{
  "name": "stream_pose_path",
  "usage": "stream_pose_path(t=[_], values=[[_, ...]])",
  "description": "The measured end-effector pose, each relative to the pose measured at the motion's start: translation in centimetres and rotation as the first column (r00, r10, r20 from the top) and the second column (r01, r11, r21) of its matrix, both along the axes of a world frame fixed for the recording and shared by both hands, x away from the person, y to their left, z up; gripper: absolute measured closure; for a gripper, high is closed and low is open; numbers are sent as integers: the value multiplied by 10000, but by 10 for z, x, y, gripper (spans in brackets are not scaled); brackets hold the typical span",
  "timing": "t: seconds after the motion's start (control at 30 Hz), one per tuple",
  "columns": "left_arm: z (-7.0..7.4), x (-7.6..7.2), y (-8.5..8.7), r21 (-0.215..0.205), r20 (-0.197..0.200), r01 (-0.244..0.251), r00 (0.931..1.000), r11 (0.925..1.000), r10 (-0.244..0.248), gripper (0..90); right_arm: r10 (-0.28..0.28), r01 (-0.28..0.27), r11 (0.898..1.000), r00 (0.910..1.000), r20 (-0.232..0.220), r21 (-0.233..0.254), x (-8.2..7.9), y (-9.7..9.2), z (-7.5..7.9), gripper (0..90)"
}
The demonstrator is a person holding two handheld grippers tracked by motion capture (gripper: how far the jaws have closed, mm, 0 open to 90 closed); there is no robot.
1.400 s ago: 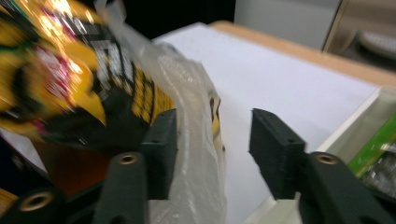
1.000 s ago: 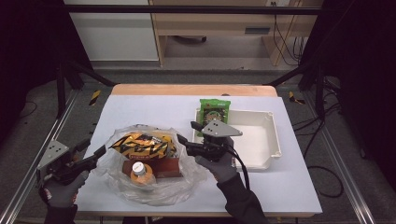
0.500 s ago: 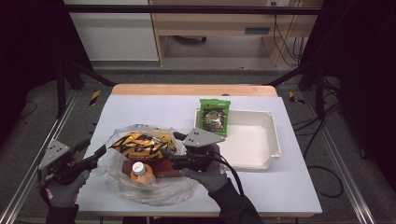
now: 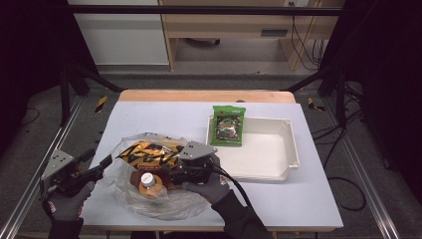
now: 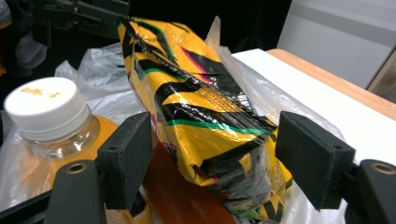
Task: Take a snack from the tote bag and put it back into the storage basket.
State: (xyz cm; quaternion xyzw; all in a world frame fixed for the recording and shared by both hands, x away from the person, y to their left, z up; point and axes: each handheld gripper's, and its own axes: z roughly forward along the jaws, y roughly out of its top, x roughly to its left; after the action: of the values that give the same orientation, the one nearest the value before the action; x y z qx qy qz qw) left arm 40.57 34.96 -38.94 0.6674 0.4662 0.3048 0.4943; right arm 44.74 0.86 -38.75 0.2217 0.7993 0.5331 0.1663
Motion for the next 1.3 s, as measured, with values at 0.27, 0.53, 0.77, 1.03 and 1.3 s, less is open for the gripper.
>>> stream_pose_path(t=[0.27, 0.53, 0.77, 1.03, 1.3], values=[[-3, 2, 0, 42, -90, 16, 10000, 10000, -16, 326, -46, 51, 9996, 9999, 166, -265, 8, 12, -13, 318], [-4, 2, 0, 39, -132, -12, 9999, 10000, 13, 328, -262, 269, 9995, 9989, 391, -190, 12, 9, -13, 557], [-4, 2, 1, 35, -149, -18, 9999, 10000, 19, 328, -129, 114, 9987, 9995, 303, 505, 15, 0, -10, 791], [-4, 3, -1, 81, -145, 20, 9999, 10000, -19, 328, -97, 72, 9938, 9997, 227, 1106, 16, -13, 0, 834], [-5, 3, -5, 164, -144, 190, 9997, 9997, -188, 322, 114, -173, 9831, 9994, 330, 1824, 12, -22, 18, 836]])
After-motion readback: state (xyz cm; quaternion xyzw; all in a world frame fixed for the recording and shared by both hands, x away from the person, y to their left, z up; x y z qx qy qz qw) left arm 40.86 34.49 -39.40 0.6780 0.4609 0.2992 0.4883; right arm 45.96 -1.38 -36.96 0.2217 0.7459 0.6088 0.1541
